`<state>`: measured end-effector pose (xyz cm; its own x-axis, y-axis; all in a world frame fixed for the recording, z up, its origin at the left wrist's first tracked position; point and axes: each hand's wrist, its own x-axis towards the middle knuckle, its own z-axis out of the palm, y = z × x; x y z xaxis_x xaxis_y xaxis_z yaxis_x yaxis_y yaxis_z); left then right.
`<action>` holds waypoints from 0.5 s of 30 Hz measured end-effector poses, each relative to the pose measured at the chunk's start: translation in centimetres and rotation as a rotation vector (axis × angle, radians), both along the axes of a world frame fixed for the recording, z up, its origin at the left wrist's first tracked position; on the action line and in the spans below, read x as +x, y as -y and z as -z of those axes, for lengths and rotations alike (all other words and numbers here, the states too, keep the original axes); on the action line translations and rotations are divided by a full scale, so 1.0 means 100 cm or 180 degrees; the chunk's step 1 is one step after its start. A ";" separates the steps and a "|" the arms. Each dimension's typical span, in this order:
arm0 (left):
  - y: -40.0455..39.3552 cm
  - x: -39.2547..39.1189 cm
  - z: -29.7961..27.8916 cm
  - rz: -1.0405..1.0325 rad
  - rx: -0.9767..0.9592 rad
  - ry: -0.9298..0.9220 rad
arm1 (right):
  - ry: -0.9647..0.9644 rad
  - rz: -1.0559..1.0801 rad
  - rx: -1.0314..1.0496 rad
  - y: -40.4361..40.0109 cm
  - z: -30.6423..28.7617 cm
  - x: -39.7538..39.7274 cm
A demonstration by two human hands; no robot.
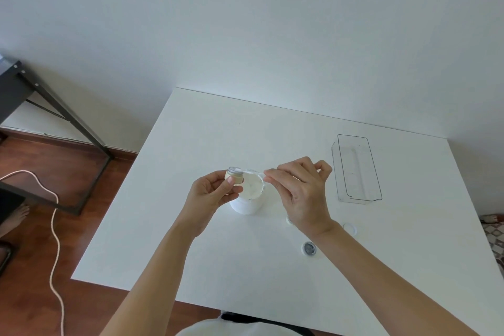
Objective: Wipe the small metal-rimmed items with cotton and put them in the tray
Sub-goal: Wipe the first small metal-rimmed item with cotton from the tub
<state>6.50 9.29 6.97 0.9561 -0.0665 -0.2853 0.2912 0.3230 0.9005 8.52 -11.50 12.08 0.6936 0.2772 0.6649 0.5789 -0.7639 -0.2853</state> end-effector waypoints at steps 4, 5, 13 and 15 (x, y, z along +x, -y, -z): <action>0.000 0.000 -0.001 -0.0050 -0.0023 0.0004 | -0.0026 0.0045 0.0094 0.003 0.001 -0.002; 0.000 0.000 -0.001 -0.0063 -0.0035 0.0005 | -0.0072 0.0108 0.0147 0.003 0.000 -0.002; -0.002 0.001 0.001 -0.0027 0.0131 0.0153 | -0.1513 0.0813 0.1073 -0.008 -0.014 0.002; -0.001 0.001 0.001 0.0006 0.0210 0.0178 | -0.1743 0.0876 0.1122 -0.010 -0.015 0.004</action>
<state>6.63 9.39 6.91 0.9706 -0.0512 -0.2352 0.2403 0.2618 0.9347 8.96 -10.48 13.61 0.9680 -0.1238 0.2182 0.0805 -0.6703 -0.7377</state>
